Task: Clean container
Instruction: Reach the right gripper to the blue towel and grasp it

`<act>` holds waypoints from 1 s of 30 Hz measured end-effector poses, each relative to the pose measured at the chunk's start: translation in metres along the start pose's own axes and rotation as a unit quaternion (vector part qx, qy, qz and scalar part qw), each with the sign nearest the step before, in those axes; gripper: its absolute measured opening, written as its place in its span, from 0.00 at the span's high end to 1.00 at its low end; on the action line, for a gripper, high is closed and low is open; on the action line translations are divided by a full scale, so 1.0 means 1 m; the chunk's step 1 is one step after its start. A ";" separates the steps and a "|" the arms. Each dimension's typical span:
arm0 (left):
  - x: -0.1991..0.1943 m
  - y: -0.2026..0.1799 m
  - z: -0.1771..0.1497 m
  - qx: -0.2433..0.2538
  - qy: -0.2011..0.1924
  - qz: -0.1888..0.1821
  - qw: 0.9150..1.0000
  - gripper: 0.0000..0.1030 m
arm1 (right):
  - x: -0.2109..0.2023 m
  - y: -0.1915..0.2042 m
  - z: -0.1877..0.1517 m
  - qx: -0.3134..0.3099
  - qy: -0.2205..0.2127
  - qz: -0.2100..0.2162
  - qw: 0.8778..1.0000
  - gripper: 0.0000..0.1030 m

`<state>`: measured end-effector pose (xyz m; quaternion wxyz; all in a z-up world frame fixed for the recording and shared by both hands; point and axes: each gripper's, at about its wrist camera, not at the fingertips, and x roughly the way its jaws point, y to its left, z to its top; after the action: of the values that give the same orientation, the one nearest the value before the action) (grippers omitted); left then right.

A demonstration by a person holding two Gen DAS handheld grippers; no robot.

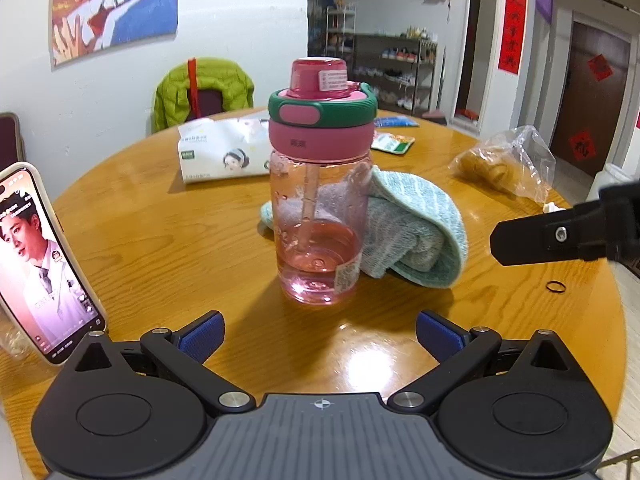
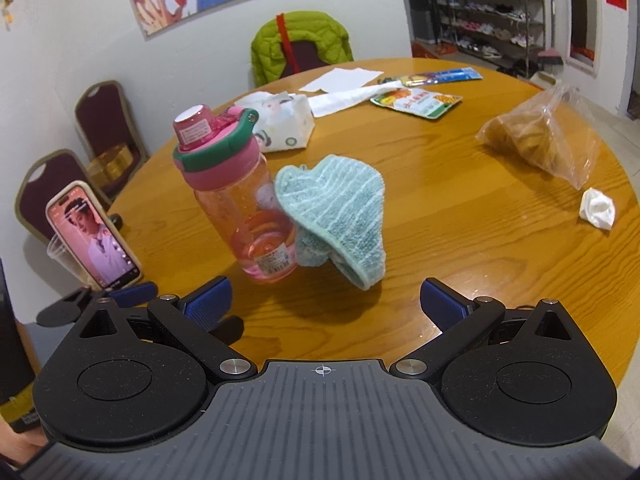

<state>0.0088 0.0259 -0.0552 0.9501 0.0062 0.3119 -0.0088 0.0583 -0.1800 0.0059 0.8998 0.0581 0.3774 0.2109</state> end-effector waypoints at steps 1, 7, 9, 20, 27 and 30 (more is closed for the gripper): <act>0.001 0.001 -0.003 0.003 -0.008 0.000 1.000 0.01 | 0.004 -0.001 0.000 0.006 -0.002 0.002 1.000 0.00; 0.007 0.005 -0.011 0.010 -0.026 0.002 1.000 0.01 | 0.029 -0.008 0.001 0.040 -0.017 0.012 0.999 0.00; 0.008 0.007 -0.010 0.013 -0.035 0.008 0.999 0.01 | 0.037 -0.010 0.001 0.051 -0.022 0.016 0.998 0.00; 0.037 0.020 0.004 -0.017 -0.065 -0.015 0.998 0.06 | 0.083 -0.022 0.003 0.113 -0.048 0.035 0.992 0.00; 0.057 0.022 0.014 -0.022 -0.073 -0.030 0.997 0.21 | 0.102 -0.037 0.005 0.148 -0.069 0.043 0.986 0.12; 0.063 0.020 0.017 -0.009 -0.080 -0.044 0.996 0.24 | 0.117 -0.040 0.012 0.147 -0.052 0.053 0.986 0.24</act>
<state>0.0697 0.0451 -0.0788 0.9707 -0.0169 0.2347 -0.0486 0.1536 -0.1655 -0.0729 0.8876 0.2207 0.3530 0.1969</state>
